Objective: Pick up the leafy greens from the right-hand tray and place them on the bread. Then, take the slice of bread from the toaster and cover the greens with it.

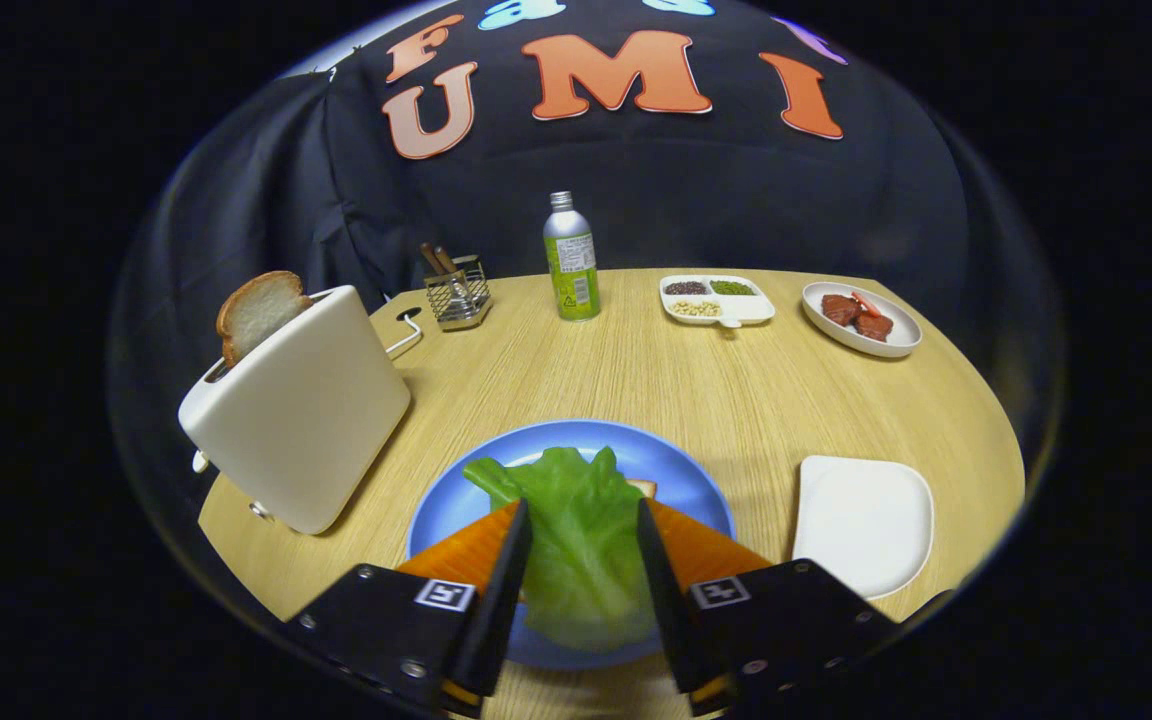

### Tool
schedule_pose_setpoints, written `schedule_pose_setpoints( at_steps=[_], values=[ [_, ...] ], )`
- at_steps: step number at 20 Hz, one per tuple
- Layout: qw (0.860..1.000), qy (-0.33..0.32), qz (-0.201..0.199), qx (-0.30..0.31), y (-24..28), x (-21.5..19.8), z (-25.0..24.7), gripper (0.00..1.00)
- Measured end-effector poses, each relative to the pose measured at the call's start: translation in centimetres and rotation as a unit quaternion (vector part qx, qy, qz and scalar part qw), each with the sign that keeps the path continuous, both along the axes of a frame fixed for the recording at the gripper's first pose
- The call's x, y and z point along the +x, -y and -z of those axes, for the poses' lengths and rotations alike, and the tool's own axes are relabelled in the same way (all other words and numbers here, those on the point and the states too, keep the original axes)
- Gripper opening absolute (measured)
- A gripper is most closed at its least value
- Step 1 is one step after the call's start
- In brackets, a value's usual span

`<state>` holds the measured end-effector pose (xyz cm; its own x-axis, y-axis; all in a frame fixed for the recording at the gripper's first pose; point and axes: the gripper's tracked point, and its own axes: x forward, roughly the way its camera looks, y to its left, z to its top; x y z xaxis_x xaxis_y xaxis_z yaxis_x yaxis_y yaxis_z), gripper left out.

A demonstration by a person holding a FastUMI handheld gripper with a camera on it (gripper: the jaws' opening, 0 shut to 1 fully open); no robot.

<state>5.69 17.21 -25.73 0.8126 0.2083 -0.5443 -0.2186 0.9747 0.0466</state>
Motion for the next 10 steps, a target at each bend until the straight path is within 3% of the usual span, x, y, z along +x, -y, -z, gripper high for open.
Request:
schedule_pose_setpoints(
  at_steps=[2,3,10],
  values=[
    [1.0,0.011,0.003,-0.004,-0.1,0.2,-0.7,0.91],
    [1.0,0.015,0.004,-0.009,-0.1,0.3,-1.2,0.96],
    [0.998,0.064,0.018,-0.01,-2.1,2.0,-7.5,0.98]
  ],
)
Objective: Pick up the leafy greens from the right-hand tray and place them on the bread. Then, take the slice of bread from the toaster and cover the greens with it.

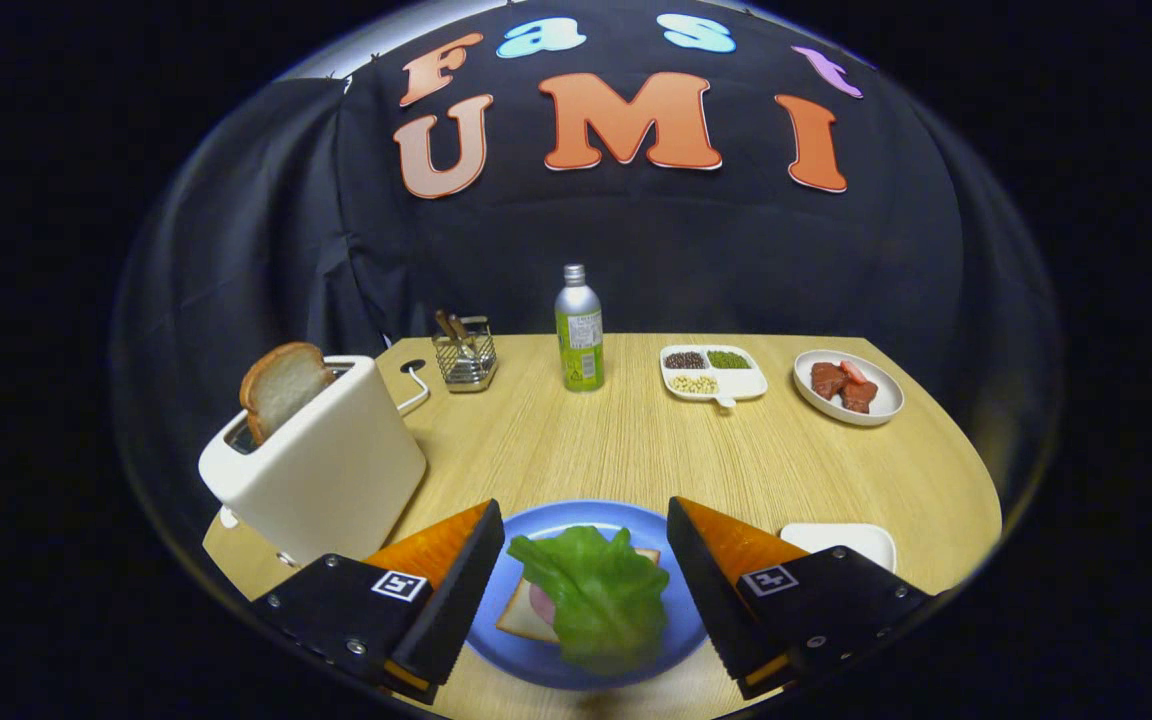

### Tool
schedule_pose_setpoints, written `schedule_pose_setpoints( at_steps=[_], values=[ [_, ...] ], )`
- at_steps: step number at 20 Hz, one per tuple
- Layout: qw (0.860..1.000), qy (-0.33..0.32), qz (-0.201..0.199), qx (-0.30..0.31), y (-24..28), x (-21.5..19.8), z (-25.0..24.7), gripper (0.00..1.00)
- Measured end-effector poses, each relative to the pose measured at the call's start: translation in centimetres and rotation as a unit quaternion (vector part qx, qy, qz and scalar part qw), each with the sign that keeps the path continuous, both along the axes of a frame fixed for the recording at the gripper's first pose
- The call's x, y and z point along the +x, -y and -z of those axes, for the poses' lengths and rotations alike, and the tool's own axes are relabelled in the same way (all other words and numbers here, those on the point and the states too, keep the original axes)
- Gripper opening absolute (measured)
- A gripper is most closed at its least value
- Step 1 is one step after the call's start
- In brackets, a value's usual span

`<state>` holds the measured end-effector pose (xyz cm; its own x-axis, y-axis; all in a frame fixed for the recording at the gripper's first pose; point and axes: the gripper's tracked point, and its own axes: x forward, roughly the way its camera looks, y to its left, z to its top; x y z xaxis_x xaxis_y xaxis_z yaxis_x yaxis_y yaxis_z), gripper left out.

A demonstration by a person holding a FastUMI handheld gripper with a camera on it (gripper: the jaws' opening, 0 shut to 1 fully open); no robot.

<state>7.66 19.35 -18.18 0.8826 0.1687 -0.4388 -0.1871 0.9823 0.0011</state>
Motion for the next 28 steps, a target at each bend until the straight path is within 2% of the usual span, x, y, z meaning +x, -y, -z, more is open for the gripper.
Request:
schedule_pose_setpoints(
  at_steps=[2,6,15,19,25,28],
  values=[
    [1.0,0.016,0.016,-0.002,-0.5,0.6,-2.1,0.98],
    [0.999,0.045,0.015,0.001,-3.4,1.5,-5.6,0.98],
    [0.998,0.066,-0.011,0.001,-12.0,1.3,-9.5,0.98],
    [0.998,0.061,-0.031,0.004,-15.6,0.8,-9.4,0.98],
    [0.997,0.028,-0.071,0.002,-20.2,0.0,-6.6,0.98],
    [0.996,0.033,-0.077,0.007,-21.5,0.4,-6.8,0.97]
  ],
)
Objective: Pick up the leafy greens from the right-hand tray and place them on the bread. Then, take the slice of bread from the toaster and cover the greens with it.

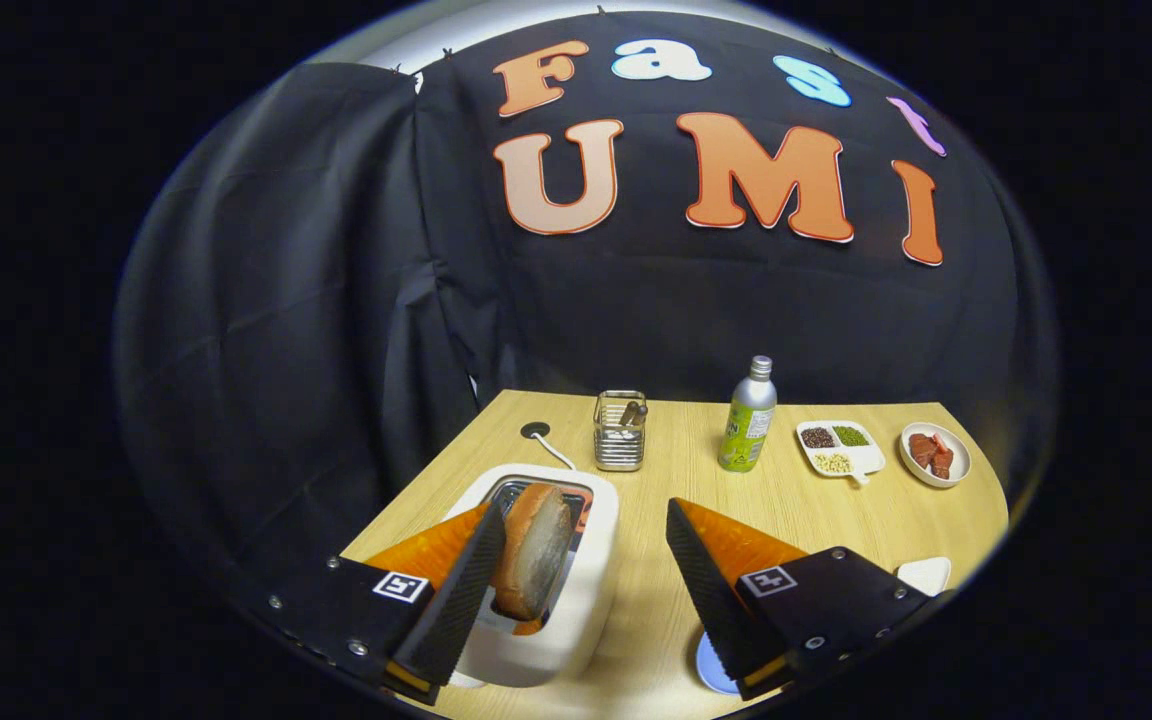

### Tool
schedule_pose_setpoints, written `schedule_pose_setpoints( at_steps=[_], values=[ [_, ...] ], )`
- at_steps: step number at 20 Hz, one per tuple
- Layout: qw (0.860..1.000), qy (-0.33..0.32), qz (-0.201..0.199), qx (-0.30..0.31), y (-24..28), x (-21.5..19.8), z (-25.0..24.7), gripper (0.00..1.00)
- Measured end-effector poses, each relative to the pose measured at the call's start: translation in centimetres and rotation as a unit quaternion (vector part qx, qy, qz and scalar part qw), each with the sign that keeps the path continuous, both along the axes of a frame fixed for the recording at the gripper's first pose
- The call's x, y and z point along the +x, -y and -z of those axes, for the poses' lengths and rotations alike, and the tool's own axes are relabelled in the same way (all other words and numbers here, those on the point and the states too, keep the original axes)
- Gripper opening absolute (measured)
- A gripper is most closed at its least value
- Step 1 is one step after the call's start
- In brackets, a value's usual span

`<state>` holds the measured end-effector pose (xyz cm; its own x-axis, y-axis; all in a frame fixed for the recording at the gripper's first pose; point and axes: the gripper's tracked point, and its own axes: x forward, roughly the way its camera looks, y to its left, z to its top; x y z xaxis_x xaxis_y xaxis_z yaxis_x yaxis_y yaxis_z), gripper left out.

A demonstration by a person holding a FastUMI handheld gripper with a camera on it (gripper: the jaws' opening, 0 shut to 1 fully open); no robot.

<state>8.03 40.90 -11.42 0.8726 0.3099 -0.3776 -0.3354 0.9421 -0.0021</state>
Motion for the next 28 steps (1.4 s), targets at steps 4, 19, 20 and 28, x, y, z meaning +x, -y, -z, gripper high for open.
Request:
schedule_pose_setpoints(
  at_steps=[4,19,20,28],
  values=[
    [1.0,-0.002,-0.009,-0.003,-1.3,-0.2,0.1,0.94],
    [1.0,0.001,-0.003,-0.009,-2.2,0.3,-1.7,0.07],
    [1.0,0.008,-0.005,-0.007,-2.3,0.3,-2.5,0.07],
    [0.999,0.036,0.002,0.026,0.6,0.5,-8.2,0.07]
  ],
)
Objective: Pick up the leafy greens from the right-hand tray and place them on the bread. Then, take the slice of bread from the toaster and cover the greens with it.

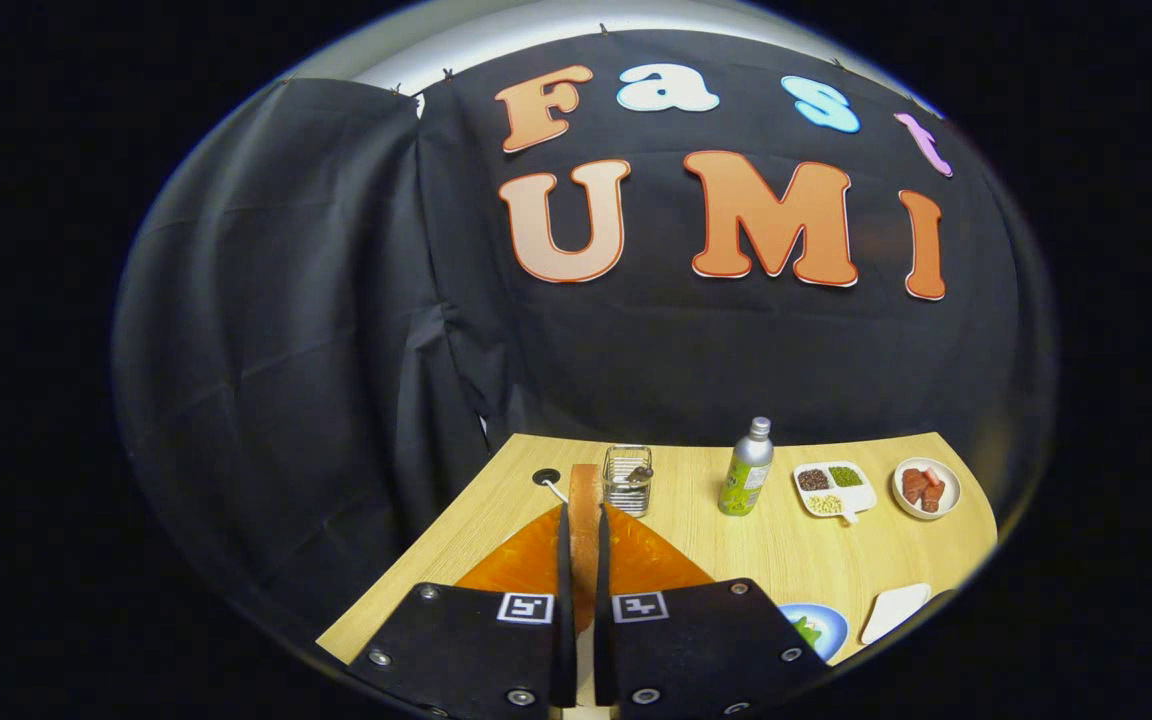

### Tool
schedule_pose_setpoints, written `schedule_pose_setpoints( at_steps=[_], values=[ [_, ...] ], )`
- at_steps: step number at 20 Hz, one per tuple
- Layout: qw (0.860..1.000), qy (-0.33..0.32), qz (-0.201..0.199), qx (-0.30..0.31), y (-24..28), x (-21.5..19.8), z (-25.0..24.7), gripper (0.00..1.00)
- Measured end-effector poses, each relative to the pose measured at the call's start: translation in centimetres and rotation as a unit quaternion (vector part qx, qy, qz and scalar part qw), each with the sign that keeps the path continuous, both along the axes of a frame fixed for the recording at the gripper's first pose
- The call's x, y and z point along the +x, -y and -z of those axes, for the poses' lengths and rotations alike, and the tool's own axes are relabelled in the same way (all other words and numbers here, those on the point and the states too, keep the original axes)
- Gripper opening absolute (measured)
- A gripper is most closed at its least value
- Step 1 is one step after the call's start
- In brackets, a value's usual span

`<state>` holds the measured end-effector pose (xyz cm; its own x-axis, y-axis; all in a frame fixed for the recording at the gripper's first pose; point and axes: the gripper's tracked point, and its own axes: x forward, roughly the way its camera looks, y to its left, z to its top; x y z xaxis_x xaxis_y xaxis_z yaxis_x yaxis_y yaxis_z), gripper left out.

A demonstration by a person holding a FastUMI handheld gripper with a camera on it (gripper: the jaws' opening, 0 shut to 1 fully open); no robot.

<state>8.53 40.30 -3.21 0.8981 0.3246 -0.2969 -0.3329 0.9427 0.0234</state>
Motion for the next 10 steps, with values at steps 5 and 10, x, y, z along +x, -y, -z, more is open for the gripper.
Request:
schedule_pose_setpoints(
  at_steps=[5,10],
  values=[
    [0.999,0.004,0.021,-0.023,4.6,0.1,0.3,0.07],
    [0.998,-0.012,0.039,-0.037,8.7,-0.2,2.4,0.07]
  ],
)
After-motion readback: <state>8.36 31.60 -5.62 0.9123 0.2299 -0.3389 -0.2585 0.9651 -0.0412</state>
